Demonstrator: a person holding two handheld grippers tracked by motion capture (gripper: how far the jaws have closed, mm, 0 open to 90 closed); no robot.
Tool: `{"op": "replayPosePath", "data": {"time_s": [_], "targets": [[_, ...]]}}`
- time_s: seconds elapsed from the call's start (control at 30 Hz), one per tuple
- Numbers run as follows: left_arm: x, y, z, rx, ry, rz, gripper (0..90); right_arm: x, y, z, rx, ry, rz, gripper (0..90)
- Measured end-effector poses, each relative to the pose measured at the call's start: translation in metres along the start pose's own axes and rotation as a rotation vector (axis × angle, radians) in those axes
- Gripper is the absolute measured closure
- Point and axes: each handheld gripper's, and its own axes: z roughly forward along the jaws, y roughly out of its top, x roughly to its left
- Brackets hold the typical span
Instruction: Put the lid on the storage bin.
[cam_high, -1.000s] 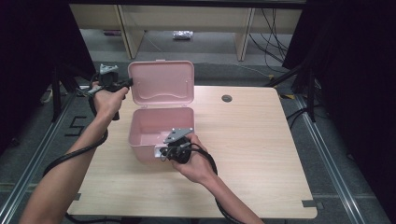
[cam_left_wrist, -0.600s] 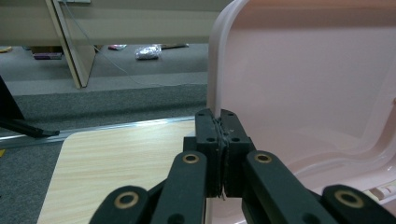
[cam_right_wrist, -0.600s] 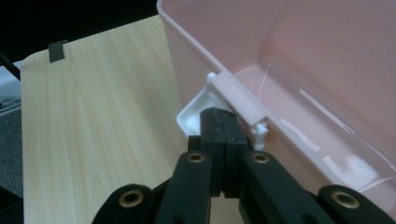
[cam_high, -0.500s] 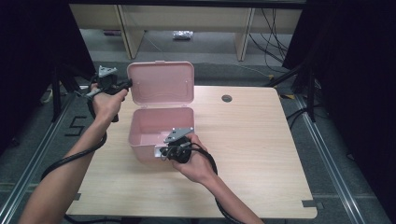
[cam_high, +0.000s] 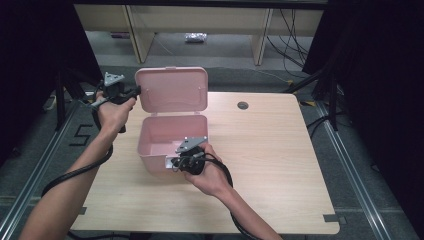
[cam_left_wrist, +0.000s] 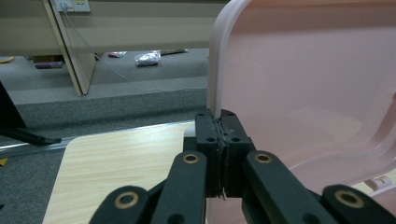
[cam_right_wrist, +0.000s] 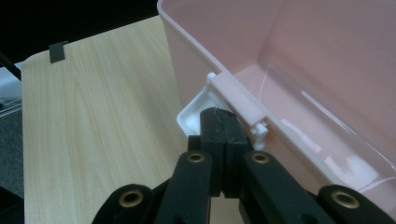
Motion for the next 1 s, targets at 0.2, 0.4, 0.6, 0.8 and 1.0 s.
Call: {"op": "replayPosePath", "data": {"time_s": [0.2,0.4,0.6,0.8,1.0], "targets": [[-0.001,-0.001,-0.002,-0.004,0.001,0.009,88.4,0.000,0.000,0.000,0.001,-0.005,-0.004,90.0],[-0.001,-0.002,-0.005,-0.009,0.002,0.017,88.4,0.000,0.000,0.000,0.001,-0.005,-0.004,90.0],[-0.002,-0.004,-0.007,-0.016,0.003,0.026,88.3,0.000,0.000,0.000,0.001,-0.006,-0.004,90.0],[-0.003,-0.005,-0.009,-0.023,0.004,0.033,88.3,0.000,0.000,0.000,-0.003,-0.007,-0.008,90.0],[-0.004,-0.007,-0.011,-0.032,0.004,0.041,88.3,0.000,0.000,0.000,-0.001,-0.007,-0.006,90.0]]}}
